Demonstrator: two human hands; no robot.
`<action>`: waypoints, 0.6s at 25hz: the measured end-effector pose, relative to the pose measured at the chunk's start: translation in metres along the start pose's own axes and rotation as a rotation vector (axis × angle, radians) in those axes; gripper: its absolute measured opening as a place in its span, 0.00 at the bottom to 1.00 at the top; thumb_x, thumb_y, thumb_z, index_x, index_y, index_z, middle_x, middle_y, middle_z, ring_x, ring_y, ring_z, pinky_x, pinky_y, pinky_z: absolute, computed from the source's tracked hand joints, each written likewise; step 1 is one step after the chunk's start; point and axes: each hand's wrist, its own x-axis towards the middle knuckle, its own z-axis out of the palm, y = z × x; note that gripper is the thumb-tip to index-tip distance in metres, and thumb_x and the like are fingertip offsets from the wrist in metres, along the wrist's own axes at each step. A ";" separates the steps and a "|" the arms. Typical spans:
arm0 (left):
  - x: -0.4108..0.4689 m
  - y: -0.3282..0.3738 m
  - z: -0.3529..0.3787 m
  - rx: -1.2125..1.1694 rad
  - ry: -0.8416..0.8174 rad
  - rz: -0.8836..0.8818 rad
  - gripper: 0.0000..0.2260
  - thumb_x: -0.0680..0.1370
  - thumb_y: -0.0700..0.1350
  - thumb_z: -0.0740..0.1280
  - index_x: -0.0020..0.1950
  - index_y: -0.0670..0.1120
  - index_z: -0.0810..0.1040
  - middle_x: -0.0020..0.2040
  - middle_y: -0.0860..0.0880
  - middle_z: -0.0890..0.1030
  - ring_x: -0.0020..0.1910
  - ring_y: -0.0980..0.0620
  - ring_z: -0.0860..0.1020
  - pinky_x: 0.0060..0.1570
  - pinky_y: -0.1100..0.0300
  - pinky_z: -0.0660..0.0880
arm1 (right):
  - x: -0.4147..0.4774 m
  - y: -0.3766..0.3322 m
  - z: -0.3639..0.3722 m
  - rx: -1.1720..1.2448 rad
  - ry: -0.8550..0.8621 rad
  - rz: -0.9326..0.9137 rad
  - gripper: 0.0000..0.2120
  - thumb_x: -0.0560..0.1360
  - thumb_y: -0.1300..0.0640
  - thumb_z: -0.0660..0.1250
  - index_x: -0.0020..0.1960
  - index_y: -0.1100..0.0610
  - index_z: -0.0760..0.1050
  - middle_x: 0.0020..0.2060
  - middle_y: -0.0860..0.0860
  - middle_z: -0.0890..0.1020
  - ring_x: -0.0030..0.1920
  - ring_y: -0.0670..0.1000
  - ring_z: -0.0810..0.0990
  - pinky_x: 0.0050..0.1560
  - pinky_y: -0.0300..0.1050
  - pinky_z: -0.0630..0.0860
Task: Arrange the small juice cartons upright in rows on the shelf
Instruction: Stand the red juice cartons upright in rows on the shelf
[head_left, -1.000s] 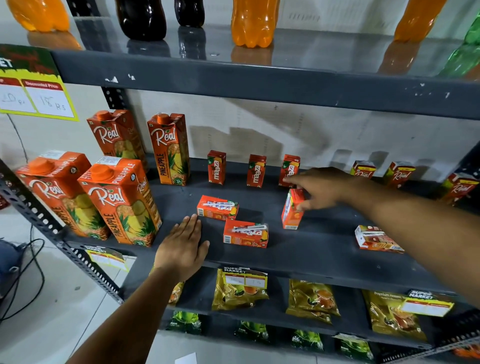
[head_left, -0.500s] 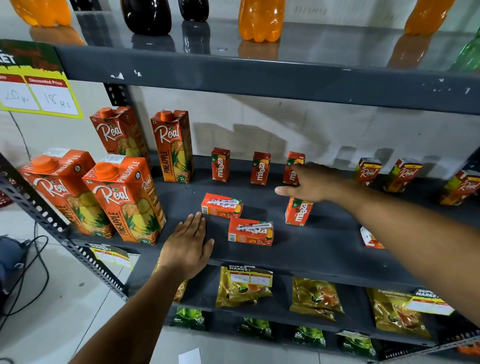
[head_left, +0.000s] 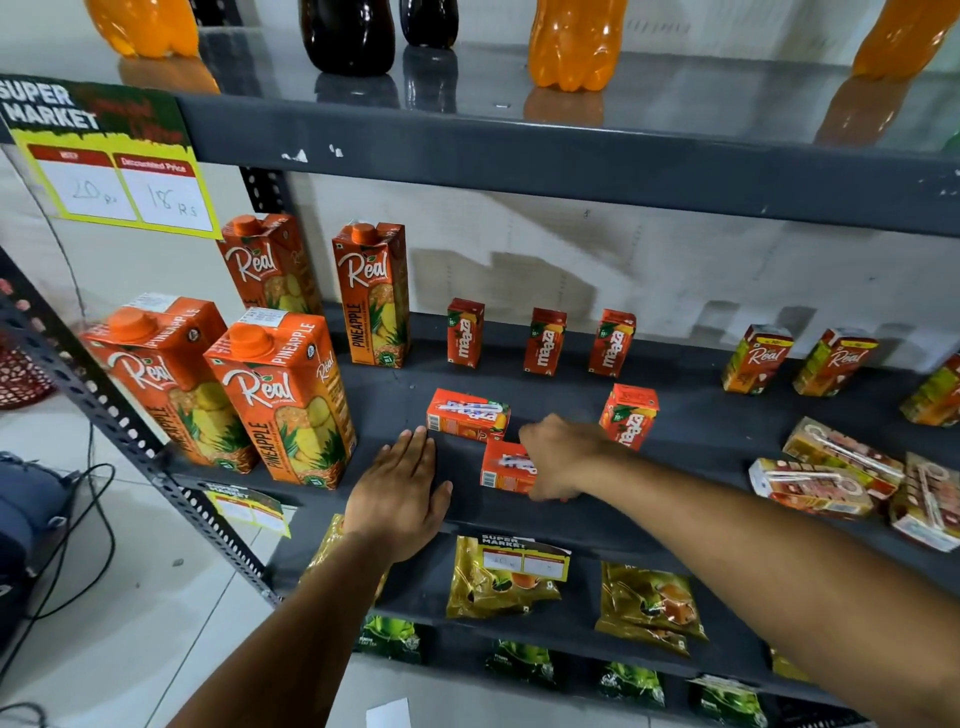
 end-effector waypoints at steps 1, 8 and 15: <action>0.000 0.000 0.000 -0.001 0.002 -0.001 0.32 0.78 0.60 0.45 0.75 0.40 0.58 0.77 0.42 0.57 0.77 0.45 0.54 0.73 0.52 0.50 | -0.002 0.002 -0.005 -0.019 0.023 -0.006 0.24 0.65 0.47 0.76 0.55 0.54 0.73 0.51 0.53 0.80 0.43 0.53 0.76 0.35 0.45 0.68; 0.001 -0.001 0.002 0.003 0.012 0.003 0.32 0.78 0.60 0.44 0.76 0.40 0.57 0.77 0.42 0.57 0.77 0.45 0.54 0.73 0.53 0.48 | -0.003 0.034 -0.055 -0.556 0.294 -0.514 0.16 0.71 0.61 0.70 0.59 0.55 0.75 0.49 0.54 0.77 0.49 0.56 0.75 0.35 0.51 0.76; -0.001 -0.001 0.001 0.005 0.010 0.007 0.31 0.79 0.59 0.46 0.76 0.40 0.57 0.77 0.41 0.57 0.77 0.45 0.54 0.73 0.53 0.49 | 0.014 0.057 -0.069 -0.664 0.142 -0.593 0.22 0.72 0.66 0.68 0.64 0.56 0.71 0.59 0.54 0.78 0.59 0.56 0.75 0.50 0.53 0.79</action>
